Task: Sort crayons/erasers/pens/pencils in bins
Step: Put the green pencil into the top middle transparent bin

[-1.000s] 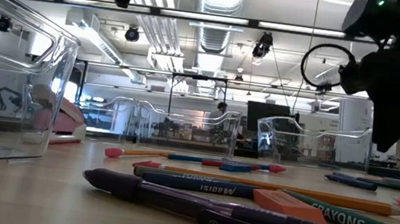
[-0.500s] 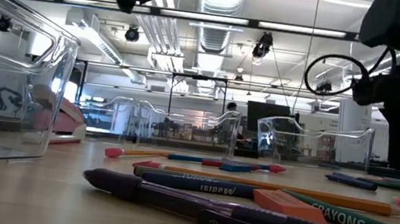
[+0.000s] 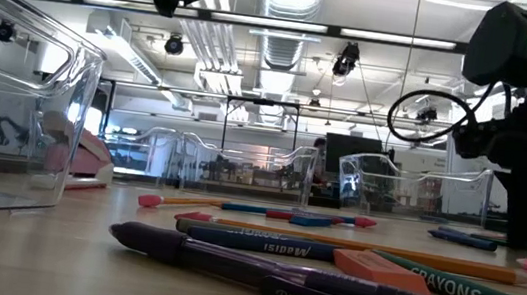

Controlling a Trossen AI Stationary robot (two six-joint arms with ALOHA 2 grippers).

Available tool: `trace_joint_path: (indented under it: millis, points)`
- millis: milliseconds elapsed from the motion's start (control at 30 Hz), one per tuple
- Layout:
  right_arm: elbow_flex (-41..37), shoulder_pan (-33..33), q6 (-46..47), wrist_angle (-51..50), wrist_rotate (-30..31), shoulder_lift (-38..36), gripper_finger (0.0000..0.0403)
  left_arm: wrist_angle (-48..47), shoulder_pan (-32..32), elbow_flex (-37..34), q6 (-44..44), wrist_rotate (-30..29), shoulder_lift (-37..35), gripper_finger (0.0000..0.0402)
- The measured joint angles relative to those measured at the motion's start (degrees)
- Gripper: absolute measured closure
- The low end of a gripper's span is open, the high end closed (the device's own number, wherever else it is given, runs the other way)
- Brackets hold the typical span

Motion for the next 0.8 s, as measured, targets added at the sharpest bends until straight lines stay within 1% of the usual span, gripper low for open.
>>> trace_joint_path:
  millis: [200,300,433,667,800]
  points:
    - [-0.1,0.2,0.0,0.3,-0.5,2.6,0.0249,0.0,0.0,0.0,0.0,0.0,0.0,0.0254]
    - [-0.1,0.6,0.0,0.5,-0.5,2.6,0.0261,-0.2,0.0,-0.1,0.0,0.0,0.0,0.0254]
    - [-0.1,0.6,0.0,0.9,-0.8,2.3,0.0289,-0.2,0.0,-0.1,-0.1,0.0,0.0,0.0254]
    - [-0.1,0.6,0.0,1.5,-1.5,2.2,0.0354,-0.1,0.0,-0.1,-0.1,0.0,0.0,0.0254]
    - [-0.1,0.6,0.0,1.6,-2.4,1.9,0.0378,-0.1,0.0,-0.1,-0.1,0.0,0.0,0.0254]
